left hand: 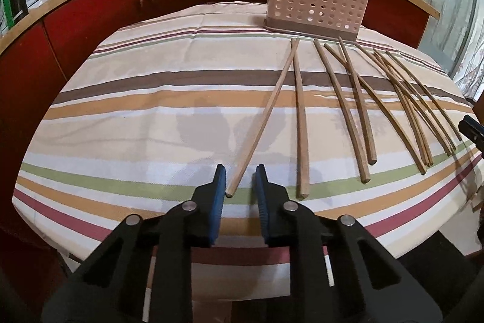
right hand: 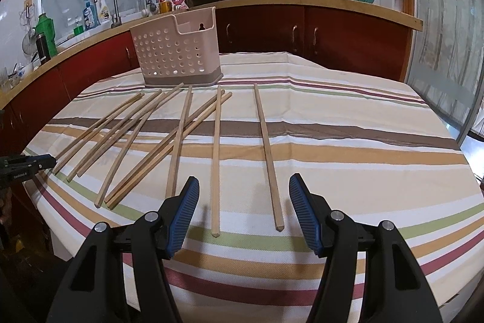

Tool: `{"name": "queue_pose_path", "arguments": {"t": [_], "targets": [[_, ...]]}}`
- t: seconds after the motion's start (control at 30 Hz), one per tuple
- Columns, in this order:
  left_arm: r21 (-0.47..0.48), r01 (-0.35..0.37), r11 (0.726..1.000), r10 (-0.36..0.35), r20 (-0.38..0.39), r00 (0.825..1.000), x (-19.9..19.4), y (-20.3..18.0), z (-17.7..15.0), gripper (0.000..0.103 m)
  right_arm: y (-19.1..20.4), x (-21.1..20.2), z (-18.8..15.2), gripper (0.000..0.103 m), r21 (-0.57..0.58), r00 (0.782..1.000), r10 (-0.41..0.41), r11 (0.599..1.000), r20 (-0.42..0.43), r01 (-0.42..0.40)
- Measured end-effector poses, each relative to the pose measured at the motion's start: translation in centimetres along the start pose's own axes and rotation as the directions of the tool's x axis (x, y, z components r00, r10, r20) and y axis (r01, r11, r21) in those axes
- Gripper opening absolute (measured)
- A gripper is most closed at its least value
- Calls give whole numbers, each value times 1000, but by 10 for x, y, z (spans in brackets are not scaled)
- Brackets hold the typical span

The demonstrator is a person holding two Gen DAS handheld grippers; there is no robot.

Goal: Organize utensils
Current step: 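Lower the left tool toward a wooden chopstick and close its fingers, then lower the right tool onto a wooden chopstick and close its fingers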

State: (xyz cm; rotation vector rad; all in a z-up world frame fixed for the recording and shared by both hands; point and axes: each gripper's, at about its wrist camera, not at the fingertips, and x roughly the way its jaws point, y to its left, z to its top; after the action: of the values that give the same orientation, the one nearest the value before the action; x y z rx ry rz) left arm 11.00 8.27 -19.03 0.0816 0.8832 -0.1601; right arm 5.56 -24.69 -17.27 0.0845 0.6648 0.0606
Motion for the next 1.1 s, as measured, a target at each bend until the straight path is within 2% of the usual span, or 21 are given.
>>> {"name": "queue_pose_path", "arguments": {"t": [0.13,0.2,0.3,0.33,0.6,0.93,1.1], "targets": [[-4,-20,1000,20,15,1000,1,-5,-2,25,-1,0,0,61,4,1000,1,1000,2,-1],[4,-22,1000,22,16,1000,0,-7,-2,24,-3,0,-1,61,5,1000,-1,1000,1,1],[12,-4,1000,4,16,1000,0,-9,-2,16,-6,-1,-1,61,9,1000,-2,1000,1,2],[21,4,1000,-4,18,1000,0,-10,-2,10,-6,-1,-1,61,10,1000,-2,1000,1,2],[54,-13,998,11,38,999,-4,-20,-4,7,-14,-2,-5,61,7,1000,-28,1000,-5,28],[46,-9,999,6,62,998,-11,-22,-3,6,-17,-1,-13,61,-13,998,-55,998,-16,55],[34,-12,999,10,52,999,-7,-19,-7,6,-18,1,-18,51,-25,998,-64,998,-11,64]]}}
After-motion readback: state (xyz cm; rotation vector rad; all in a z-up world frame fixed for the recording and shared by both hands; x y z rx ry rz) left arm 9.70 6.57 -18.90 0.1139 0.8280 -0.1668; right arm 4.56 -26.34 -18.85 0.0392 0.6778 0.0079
